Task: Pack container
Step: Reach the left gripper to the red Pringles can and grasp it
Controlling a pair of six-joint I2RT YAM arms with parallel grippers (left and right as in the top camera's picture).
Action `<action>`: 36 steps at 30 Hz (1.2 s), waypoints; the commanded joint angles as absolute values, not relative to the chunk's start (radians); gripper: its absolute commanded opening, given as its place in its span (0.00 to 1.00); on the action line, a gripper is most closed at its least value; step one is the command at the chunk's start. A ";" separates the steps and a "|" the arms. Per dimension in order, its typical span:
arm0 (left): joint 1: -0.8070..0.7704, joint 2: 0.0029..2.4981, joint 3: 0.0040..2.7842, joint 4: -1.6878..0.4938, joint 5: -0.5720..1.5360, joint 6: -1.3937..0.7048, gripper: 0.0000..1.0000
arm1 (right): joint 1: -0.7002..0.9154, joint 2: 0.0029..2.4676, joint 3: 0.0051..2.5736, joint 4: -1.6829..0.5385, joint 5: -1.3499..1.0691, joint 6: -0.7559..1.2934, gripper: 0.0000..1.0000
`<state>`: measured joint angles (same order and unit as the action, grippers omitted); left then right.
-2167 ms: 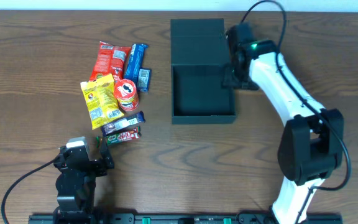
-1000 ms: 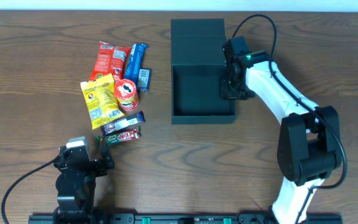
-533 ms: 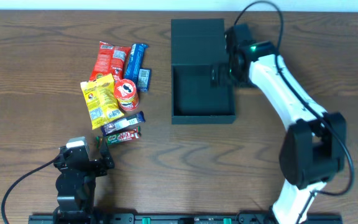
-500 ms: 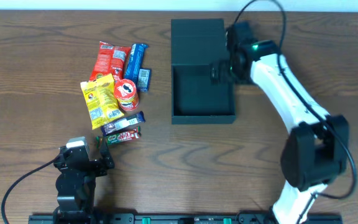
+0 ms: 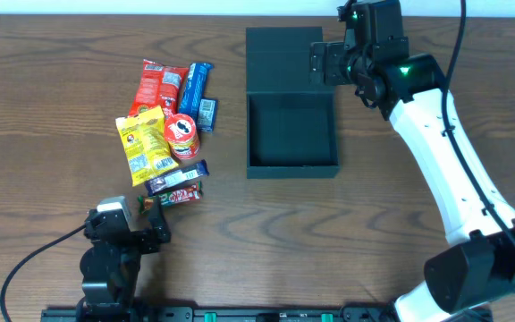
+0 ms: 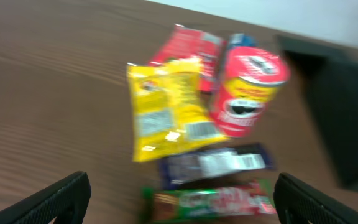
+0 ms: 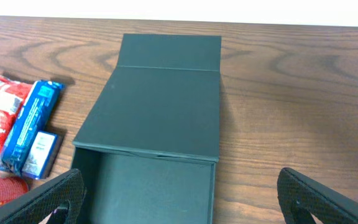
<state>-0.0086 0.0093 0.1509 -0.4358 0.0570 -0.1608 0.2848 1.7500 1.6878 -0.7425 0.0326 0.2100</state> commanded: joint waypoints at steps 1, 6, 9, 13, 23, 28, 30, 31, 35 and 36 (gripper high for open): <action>-0.007 0.004 0.128 -0.436 0.241 -0.332 0.95 | 0.287 1.750 1.695 -0.755 0.014 0.175 0.99; -0.007 0.004 0.128 -0.384 0.273 -0.501 0.95 | 0.287 1.750 1.695 -0.759 -0.060 0.137 0.99; -0.007 0.004 0.128 -0.287 0.364 -0.562 0.95 | 0.287 1.750 1.695 -0.772 -0.089 0.137 0.99; -0.006 0.006 0.158 -0.118 0.391 -0.490 0.96 | 0.287 1.750 1.695 -0.781 -0.109 0.136 0.99; -0.007 0.422 0.540 -0.373 0.165 -0.104 0.96 | 0.212 1.700 1.695 -0.739 -0.109 0.136 0.99; -0.009 0.775 0.678 -0.472 0.112 -0.036 0.96 | 0.147 1.693 1.695 -0.735 -0.109 0.136 0.99; -0.023 0.909 0.718 -0.470 0.123 -0.036 0.96 | 0.128 1.693 1.695 -0.733 -0.109 0.136 0.99; -0.030 0.960 0.733 -0.465 0.124 -0.036 0.95 | 0.120 1.693 1.695 -0.729 -0.109 0.132 0.99; -0.035 1.138 0.757 -0.415 0.168 -0.092 0.95 | 0.089 1.693 1.695 -0.702 -0.109 0.131 0.99; -0.035 1.171 0.757 -0.402 0.199 -0.120 0.95 | 0.082 1.693 1.695 -0.691 -0.109 0.128 0.99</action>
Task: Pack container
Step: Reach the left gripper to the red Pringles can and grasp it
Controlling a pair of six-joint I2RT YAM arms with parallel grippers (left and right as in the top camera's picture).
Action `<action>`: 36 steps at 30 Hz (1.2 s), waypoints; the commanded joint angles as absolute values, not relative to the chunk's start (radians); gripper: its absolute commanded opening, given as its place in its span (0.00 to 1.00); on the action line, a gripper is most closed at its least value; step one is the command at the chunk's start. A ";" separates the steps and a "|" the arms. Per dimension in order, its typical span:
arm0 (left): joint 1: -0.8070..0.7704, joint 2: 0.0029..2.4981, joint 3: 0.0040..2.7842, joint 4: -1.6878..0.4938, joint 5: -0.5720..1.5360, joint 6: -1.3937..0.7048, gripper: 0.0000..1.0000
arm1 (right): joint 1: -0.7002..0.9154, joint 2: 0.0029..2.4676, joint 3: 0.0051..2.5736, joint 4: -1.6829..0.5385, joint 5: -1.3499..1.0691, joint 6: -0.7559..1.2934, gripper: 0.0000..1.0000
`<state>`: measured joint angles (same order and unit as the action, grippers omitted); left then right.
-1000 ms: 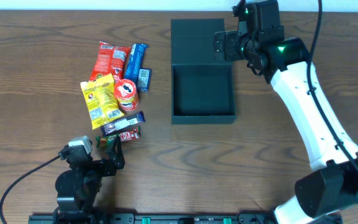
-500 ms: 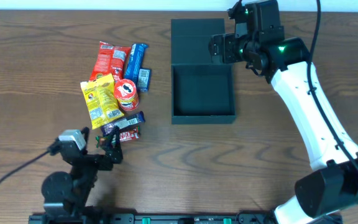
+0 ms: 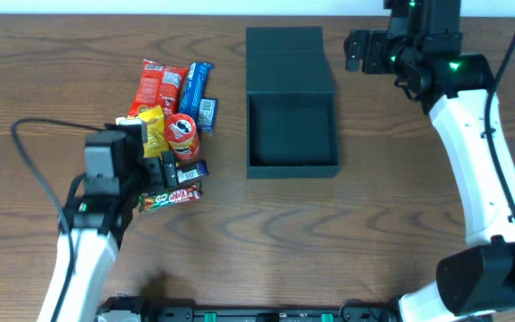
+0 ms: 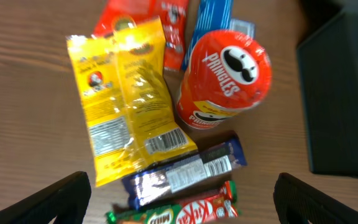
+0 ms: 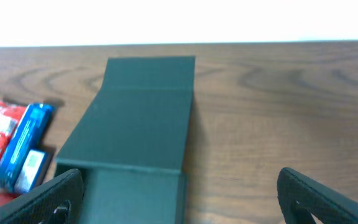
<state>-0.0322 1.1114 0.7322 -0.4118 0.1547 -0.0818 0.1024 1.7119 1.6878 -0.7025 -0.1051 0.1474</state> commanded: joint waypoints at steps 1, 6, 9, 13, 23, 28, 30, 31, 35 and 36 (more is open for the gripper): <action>-0.035 1.205 0.757 -0.381 0.233 -0.136 0.95 | 0.073 1.693 1.695 -0.677 -0.109 0.128 0.99; -0.035 1.324 0.757 -0.281 0.379 -0.174 0.95 | 0.033 1.693 1.695 -0.602 -0.109 0.120 0.99; -0.035 1.355 0.757 -0.253 0.393 -0.250 0.95 | 0.014 1.693 1.695 -0.560 -0.110 0.117 0.99; -0.035 1.358 0.757 -0.236 0.393 -0.274 0.95 | 0.000 1.693 1.695 -0.537 -0.110 0.117 0.99; -0.035 1.363 0.757 -0.080 0.296 -0.258 0.95 | -0.001 1.693 1.695 -0.545 -0.152 0.115 0.99; -0.035 1.380 0.757 -0.069 0.299 -0.258 0.96 | -0.001 1.693 1.695 -0.545 -0.155 0.115 0.99; -0.038 1.394 0.768 -0.067 0.307 -0.257 0.95 | -0.001 1.693 1.695 -0.545 -0.154 0.115 0.99; -0.044 1.405 0.785 -0.072 0.307 -0.242 0.95 | -0.001 1.693 1.695 -0.545 -0.155 0.115 0.99; -0.075 1.443 0.841 -0.127 0.270 -0.173 0.95 | -0.001 1.693 1.695 -0.542 -0.154 0.115 0.99; -0.081 1.454 0.855 -0.149 0.238 -0.166 0.95 | -0.001 1.693 1.695 -0.542 -0.154 0.115 0.99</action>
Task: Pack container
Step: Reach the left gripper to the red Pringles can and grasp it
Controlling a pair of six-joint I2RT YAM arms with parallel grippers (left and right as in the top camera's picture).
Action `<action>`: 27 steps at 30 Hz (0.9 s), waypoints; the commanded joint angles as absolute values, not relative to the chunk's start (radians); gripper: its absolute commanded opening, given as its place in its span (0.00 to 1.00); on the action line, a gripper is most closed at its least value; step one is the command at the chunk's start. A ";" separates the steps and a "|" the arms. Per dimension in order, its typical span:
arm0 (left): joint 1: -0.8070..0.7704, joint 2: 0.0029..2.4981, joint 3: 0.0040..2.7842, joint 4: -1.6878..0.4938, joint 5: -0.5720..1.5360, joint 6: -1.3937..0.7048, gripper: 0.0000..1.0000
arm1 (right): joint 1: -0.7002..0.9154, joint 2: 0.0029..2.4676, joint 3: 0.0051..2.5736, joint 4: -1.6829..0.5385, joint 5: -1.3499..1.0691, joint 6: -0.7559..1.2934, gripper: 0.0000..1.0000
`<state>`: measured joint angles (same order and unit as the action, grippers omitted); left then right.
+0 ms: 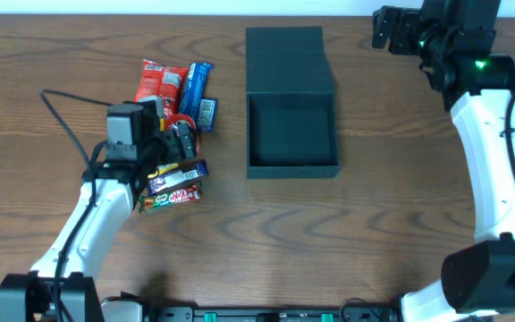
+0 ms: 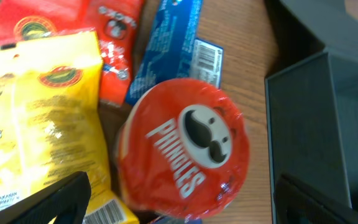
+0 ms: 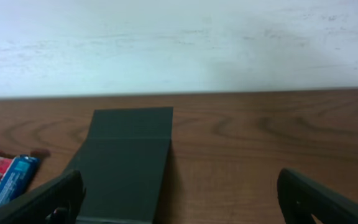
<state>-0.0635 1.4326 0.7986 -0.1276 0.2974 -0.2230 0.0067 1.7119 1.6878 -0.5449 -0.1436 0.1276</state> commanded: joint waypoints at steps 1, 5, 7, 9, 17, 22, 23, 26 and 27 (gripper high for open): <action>-0.086 1.463 0.865 -0.166 0.219 -0.155 0.95 | -0.001 1.693 1.695 -0.543 -0.155 0.115 0.99; -0.091 1.498 0.880 -0.190 0.207 -0.135 0.95 | -0.001 1.693 1.695 -0.543 -0.154 0.115 0.99; -0.093 1.520 0.880 -0.190 0.206 -0.134 0.96 | -0.001 1.693 1.695 -0.543 -0.154 0.115 0.99; -0.093 1.538 0.880 -0.187 0.205 -0.134 0.95 | -0.001 1.693 1.695 -0.543 -0.154 0.115 0.99; -0.094 1.551 0.882 -0.171 0.202 -0.134 0.96 | -0.001 1.693 1.695 -0.543 -0.154 0.115 0.99; -0.094 1.551 0.882 -0.152 0.203 -0.134 0.92 | -0.001 1.694 1.695 -0.542 -0.154 0.115 0.99; -0.094 1.551 0.882 -0.152 0.203 -0.134 0.90 | -0.001 1.694 1.695 -0.542 -0.154 0.115 0.99; -0.094 1.551 0.882 -0.153 0.203 -0.134 0.83 | -0.001 1.694 1.695 -0.542 -0.154 0.115 0.99; -0.094 1.551 0.882 -0.152 0.203 -0.134 0.83 | -0.001 1.694 1.695 -0.542 -0.154 0.115 0.99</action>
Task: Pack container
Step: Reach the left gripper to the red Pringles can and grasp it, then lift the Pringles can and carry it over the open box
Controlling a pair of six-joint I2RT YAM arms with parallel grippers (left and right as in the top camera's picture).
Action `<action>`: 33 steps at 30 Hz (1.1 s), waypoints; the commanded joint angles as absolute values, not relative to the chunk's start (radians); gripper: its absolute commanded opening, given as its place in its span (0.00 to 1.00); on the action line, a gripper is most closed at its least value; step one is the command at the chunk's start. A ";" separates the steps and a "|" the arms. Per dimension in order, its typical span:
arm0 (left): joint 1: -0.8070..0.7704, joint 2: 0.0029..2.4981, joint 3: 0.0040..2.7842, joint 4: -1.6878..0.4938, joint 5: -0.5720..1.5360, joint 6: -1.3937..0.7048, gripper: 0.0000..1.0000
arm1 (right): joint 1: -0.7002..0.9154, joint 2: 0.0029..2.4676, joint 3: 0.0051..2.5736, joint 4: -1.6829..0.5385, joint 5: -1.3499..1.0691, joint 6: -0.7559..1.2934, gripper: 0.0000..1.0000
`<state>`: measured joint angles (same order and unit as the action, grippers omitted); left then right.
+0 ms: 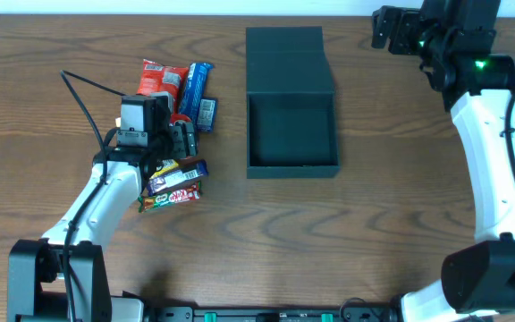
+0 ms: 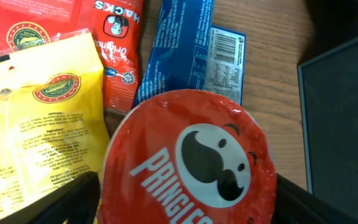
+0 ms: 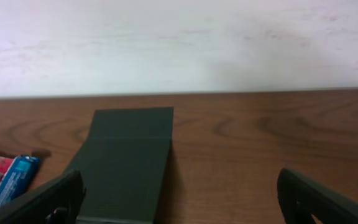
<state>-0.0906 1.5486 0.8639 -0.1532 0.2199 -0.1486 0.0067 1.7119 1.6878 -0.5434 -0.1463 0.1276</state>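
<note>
A red Pringles can (image 2: 188,162) stands upright among the snacks left of the open dark box (image 1: 291,167). My left gripper (image 2: 185,202) is open and low over the can, one finger (image 2: 67,202) on each side of its lid. In the overhead view the left gripper (image 1: 175,139) hides the can. A yellow packet (image 2: 36,124), a red packet (image 2: 110,37) and a blue bar (image 2: 182,50) lie round the can. My right gripper (image 3: 179,199) is open and holds nothing, high at the back right (image 1: 387,27), looking down at the box lid (image 3: 129,149).
A dark blue bar (image 1: 175,170) and a green-and-red KitKat bar (image 1: 170,194) lie just in front of the left gripper. The box lid (image 1: 286,58) lies flat behind the box. A black cable (image 1: 83,89) loops off the left arm.
My left gripper has come lower and closer onto the Pringles can, whose lid now fills the space between the fingers. The right arm has not moved.
My left arm was first near the front edge, facing the snack pile, with the right gripper over the box lid. Then the left gripper was above the pile and the right farther back. The left then centred on the can, and now straddles it.
</note>
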 commanded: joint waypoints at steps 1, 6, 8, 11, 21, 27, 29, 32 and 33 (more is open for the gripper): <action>-0.094 1.551 0.882 -0.152 0.203 -0.134 0.83 | -0.001 1.694 1.695 -0.542 -0.154 0.115 0.99; -0.094 1.551 0.882 -0.152 0.203 -0.134 0.82 | -0.001 1.694 1.695 -0.542 -0.154 0.115 0.99; -0.094 1.551 0.889 -0.158 0.203 -0.134 0.80 | -0.001 1.694 1.695 -0.542 -0.154 0.115 0.99; -0.094 1.551 0.907 -0.162 0.203 -0.134 0.78 | -0.001 1.694 1.695 -0.542 -0.154 0.115 0.99; -0.094 1.551 0.981 -0.201 0.202 -0.133 0.71 | -0.001 1.694 1.695 -0.542 -0.154 0.115 0.99; -0.101 1.551 1.072 -0.308 0.201 -0.096 0.65 | -0.001 1.694 1.695 -0.542 -0.154 0.115 0.99; -0.113 1.550 1.108 -0.342 0.194 -0.073 0.63 | -0.001 1.694 1.695 -0.542 -0.154 0.115 0.99; -0.135 1.551 1.150 -0.365 0.182 -0.073 0.64 | -0.001 1.694 1.695 -0.542 -0.154 0.115 0.99; -0.146 1.550 1.162 -0.368 0.180 -0.073 0.64 | -0.001 1.694 1.695 -0.542 -0.154 0.115 0.99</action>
<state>-0.1234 1.5486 1.1145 -0.3599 0.1982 -0.0986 0.0067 1.7119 1.6878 -0.5419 -0.1467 0.1272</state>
